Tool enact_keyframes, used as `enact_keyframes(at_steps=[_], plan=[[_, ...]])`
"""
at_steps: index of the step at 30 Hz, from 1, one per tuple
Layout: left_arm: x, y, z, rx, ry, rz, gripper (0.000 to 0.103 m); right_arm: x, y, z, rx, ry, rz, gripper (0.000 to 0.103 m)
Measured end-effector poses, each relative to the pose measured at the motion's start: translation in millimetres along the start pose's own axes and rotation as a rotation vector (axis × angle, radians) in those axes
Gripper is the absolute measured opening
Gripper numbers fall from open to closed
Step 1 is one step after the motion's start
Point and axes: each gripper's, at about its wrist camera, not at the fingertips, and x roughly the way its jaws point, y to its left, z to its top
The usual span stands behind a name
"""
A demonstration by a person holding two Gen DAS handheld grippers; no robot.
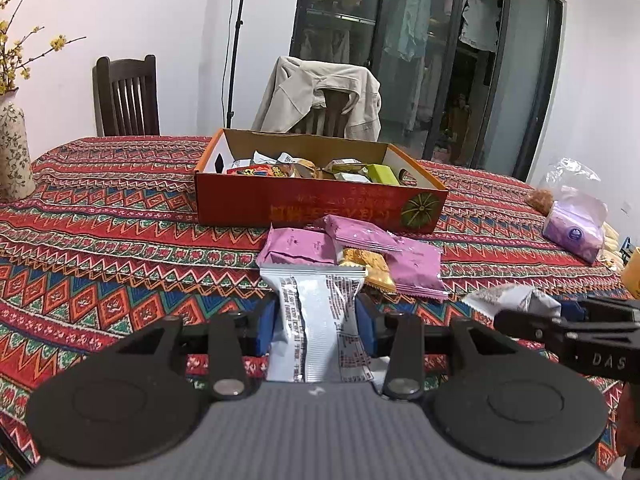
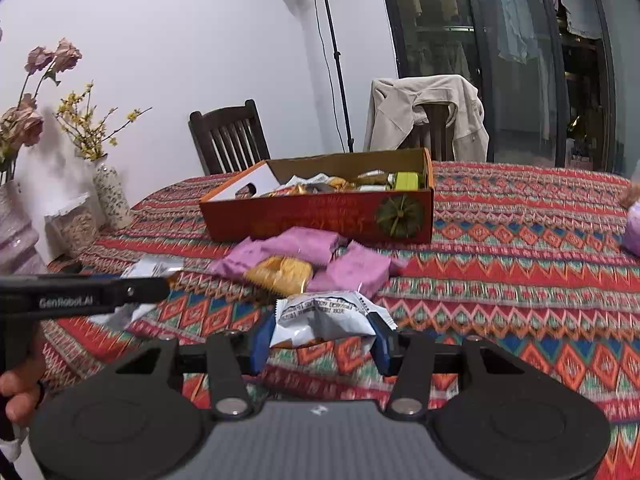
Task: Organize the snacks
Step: 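Carry both packets into the orange box and open both grippers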
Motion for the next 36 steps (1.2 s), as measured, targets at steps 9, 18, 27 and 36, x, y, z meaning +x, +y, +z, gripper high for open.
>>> enact_keyframes(at_steps=[9, 18, 27, 36], plan=[[-9, -1, 0, -0.001, -0.015, 0.010, 0.042, -11, 4, -10, -0.001, -0.006, 0.002, 0.048], [-3, 31, 59, -0.036, -0.094, -0.053, 0.042, -8, 0, 33, -0.054, -0.064, 0.036, 0.048], [101, 66, 157, -0.037, -0.042, -0.074, 0.043, 88, -18, 151, -0.089, -0.061, 0.109, 0.049], [226, 93, 176, -0.120, 0.140, -0.019, 0.060, 264, -28, 192, -0.020, 0.126, 0.018, 0.051]])
